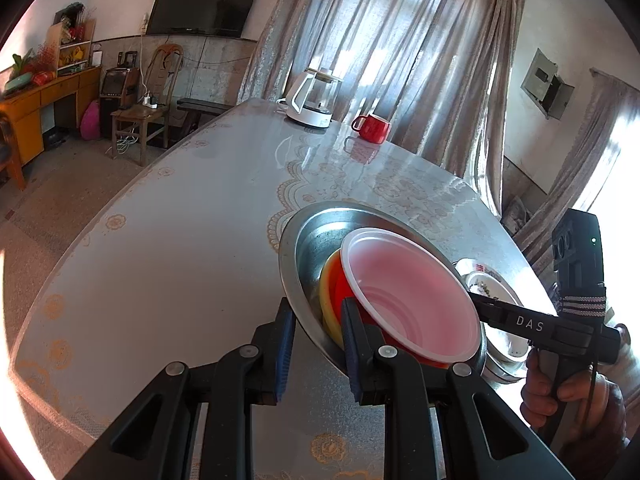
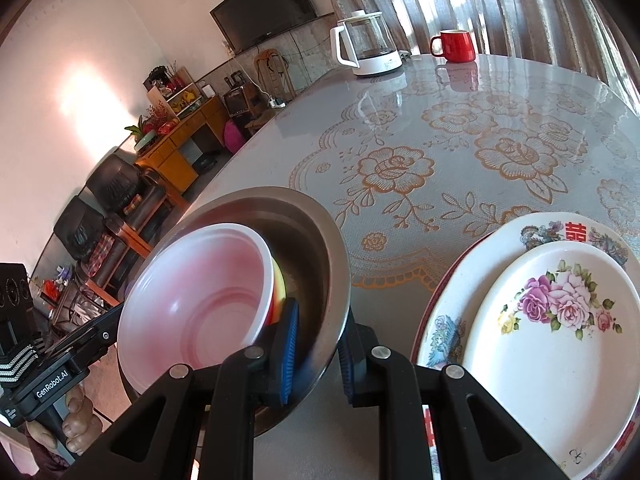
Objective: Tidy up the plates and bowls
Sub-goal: 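Lift the steel basin with both tools and carry it over the plate stack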
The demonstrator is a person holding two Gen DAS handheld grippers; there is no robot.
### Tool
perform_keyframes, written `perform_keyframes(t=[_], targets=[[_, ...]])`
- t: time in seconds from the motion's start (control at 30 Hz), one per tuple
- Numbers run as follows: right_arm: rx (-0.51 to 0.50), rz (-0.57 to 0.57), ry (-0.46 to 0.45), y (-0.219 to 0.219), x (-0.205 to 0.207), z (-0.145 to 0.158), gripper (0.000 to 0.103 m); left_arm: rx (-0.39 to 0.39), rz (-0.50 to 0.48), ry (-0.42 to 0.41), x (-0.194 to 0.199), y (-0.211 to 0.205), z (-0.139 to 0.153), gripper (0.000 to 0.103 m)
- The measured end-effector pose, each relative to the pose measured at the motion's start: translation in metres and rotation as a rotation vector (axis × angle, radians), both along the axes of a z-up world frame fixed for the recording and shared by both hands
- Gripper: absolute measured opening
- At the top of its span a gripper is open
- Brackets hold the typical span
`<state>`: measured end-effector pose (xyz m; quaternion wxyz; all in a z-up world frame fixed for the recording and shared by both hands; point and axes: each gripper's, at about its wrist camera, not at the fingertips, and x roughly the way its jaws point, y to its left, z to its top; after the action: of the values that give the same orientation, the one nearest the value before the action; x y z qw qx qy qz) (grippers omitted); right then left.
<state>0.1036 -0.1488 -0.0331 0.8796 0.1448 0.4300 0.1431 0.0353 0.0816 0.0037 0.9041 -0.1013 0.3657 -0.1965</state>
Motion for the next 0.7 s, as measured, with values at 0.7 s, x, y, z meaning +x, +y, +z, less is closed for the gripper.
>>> perform_keyframes(t=[0.7], targets=[[0.018,-0.109,-0.051,-0.045,-0.026,0.023,0.019,0.006,-0.118,-0.042,0.01,-0.043,0.022,0.022]])
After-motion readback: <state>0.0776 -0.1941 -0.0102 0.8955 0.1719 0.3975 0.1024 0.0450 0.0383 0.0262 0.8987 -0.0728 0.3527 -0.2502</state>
